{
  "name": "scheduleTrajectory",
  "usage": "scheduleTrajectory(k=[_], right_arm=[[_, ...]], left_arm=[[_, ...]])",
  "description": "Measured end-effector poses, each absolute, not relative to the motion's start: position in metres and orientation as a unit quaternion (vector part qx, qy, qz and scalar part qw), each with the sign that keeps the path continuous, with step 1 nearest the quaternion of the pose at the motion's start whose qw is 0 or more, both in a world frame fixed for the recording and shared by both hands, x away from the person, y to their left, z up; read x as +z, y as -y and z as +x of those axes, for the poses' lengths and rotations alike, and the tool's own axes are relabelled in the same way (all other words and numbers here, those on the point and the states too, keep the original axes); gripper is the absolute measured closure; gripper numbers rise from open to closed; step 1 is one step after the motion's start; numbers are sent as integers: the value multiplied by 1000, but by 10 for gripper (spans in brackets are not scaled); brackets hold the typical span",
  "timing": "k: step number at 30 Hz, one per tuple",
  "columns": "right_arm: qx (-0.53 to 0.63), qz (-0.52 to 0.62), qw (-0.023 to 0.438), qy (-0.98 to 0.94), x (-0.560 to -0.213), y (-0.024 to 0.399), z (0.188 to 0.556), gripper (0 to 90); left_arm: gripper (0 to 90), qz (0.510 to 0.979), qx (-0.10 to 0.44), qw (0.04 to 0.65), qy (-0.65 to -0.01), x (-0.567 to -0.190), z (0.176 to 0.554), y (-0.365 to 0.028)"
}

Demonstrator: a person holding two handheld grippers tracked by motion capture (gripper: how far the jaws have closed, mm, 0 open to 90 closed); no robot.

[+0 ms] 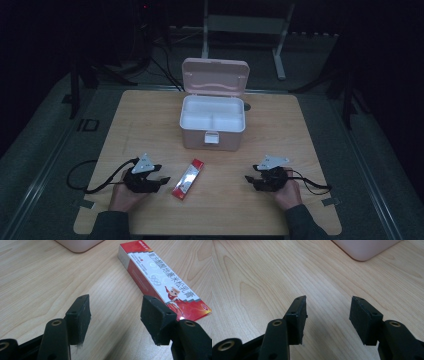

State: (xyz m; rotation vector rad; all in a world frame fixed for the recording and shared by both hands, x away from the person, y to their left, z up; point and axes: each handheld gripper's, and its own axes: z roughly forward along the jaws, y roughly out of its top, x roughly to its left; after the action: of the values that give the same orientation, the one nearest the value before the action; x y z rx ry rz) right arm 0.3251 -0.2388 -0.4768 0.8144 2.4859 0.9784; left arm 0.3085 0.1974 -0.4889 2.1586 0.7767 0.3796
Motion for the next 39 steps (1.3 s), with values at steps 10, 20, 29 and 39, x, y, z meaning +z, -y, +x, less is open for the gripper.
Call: scheduleTrajectory(k=[10, 20, 29, 39], right_arm=[[345, 281, 175, -878, -473, 237, 323, 472], [348, 272, 185, -878, -462, 234, 323, 474], [350, 263, 192, -878, -451, 229, 328, 484], [347, 250, 209, -880, -431, 223, 336, 491]], left_arm=[[405, 847, 151, 407, -307, -485, 307, -200], [405, 852, 164, 399, -297, -473, 309, -198], [418, 857, 168, 389, -292, -462, 318, -192], [421, 849, 179, 410, -282, -439, 330, -188]])
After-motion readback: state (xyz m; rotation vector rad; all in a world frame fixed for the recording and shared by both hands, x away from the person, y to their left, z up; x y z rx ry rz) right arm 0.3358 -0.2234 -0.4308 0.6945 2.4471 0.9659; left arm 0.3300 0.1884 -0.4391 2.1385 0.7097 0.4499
